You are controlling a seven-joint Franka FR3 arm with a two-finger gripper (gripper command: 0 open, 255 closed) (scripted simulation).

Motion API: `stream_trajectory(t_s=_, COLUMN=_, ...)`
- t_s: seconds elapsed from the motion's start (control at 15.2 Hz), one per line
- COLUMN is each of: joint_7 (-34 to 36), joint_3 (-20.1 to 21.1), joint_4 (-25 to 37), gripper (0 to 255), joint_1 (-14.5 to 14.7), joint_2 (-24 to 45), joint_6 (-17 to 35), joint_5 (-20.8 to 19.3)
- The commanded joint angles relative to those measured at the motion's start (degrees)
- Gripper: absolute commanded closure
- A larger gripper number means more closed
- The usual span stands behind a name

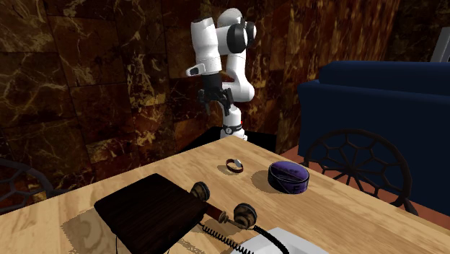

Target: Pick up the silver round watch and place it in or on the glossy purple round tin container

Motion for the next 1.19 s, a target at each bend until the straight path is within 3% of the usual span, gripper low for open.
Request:
stream_trajectory(t_s=0.0, joint_7=0.92, joint_3=0.83, joint_4=1.04, gripper=0, joint_1=0.91, joint_2=3.72, joint_6=3.02, joint_5=1.71)
stream_trajectory(t_s=0.86, joint_7=3.75, joint_3=4.67, joint_4=15.43, gripper=0, joint_1=5.21, joint_2=29.55, joint_6=16.59, joint_5=10.41)
stream_trajectory(t_s=1.12, joint_7=3.54, joint_3=4.98, joint_4=14.56, gripper=0, joint_1=5.52, joint_2=30.79, joint_6=18.76, joint_5=10.81)
